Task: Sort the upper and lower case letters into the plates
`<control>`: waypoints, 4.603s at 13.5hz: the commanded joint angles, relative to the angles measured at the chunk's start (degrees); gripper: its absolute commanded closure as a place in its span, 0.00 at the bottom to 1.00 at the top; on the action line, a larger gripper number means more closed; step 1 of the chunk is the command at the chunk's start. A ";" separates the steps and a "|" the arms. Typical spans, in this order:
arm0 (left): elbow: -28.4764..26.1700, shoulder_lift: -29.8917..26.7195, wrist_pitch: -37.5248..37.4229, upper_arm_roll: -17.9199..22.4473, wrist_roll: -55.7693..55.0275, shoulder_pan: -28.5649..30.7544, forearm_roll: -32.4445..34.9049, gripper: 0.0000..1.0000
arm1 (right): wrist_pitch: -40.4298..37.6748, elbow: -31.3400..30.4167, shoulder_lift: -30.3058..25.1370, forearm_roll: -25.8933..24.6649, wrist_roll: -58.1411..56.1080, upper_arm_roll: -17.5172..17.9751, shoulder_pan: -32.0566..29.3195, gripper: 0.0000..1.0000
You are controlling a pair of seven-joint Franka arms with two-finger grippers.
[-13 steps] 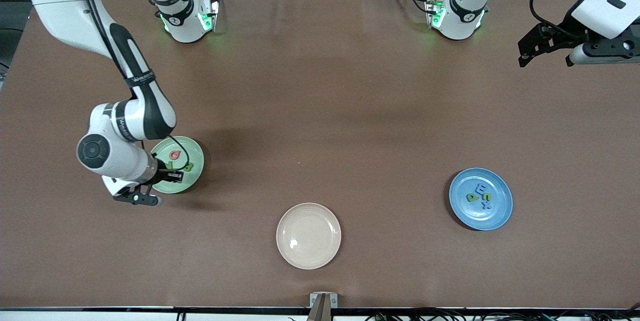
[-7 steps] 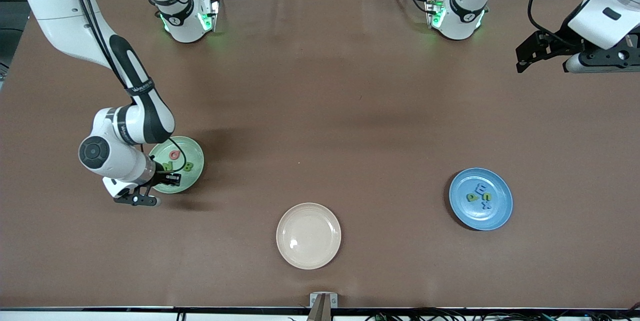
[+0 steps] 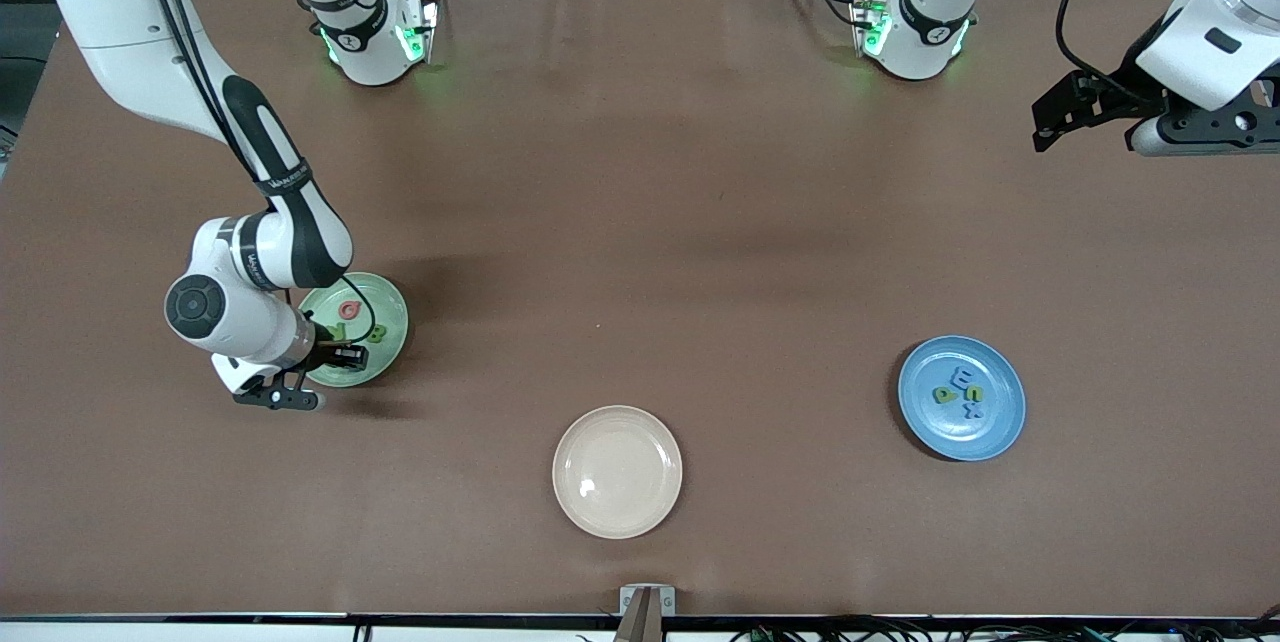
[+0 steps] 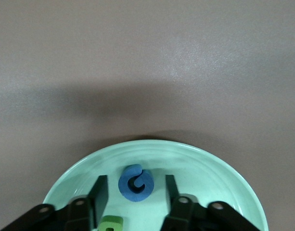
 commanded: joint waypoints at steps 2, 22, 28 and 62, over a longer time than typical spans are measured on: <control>0.51 0.27 0.10 -0.26 0.92 0.21 1.11 0.00 | -6.53 -0.31 -5.10 -0.83 -0.28 0.87 -1.09 0.00; 0.60 1.59 0.72 -0.26 0.92 -0.14 1.11 0.00 | -52.87 27.20 -18.48 0.05 -0.99 1.05 -4.60 0.00; 0.77 1.32 0.72 -0.26 1.00 0.04 0.93 0.00 | -52.96 24.74 -19.27 0.22 -2.04 1.31 -4.34 0.00; 2.97 1.06 1.42 0.35 3.99 1.09 1.81 0.00 | -49.44 8.83 -41.59 4.09 -10.04 -6.43 -0.56 0.00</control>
